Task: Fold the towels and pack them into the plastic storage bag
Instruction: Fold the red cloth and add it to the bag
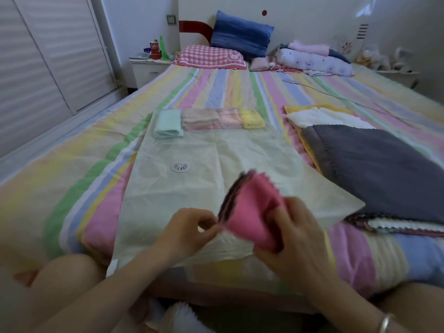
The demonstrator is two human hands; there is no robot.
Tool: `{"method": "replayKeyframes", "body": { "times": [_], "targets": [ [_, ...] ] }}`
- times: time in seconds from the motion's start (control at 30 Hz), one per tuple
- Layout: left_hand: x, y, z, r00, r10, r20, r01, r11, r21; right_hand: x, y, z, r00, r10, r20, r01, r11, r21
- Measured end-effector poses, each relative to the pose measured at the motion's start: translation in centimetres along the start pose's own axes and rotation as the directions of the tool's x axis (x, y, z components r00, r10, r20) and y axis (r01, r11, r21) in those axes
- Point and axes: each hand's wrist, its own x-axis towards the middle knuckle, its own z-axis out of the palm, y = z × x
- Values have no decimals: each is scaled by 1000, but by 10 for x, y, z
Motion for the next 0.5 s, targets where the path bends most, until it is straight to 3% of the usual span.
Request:
{"method": "replayKeyframes", "body": {
  "times": [0.07,0.13,0.33,0.4,0.5],
  "targets": [
    [3,2,-9,997,-71,-29,65,984,-168,-19,-3,8,972,-191,135,208,971,-121],
    [4,7,-18,987,-150,-64,121,937,-328,-29,2,18,929,-161,334,231,956,-181],
    [5,40,-40,977,-39,-208,-46,919,-391,-17,-3,23,792,128,596,10,975,-222],
    [6,52,-46,974,4,-227,-89,926,-367,4,-11,18,732,213,647,-126,976,-179],
    [11,66,-58,965,15,-261,-115,922,-371,38,-18,22,730,282,623,-300,951,-79]
  ]
}}
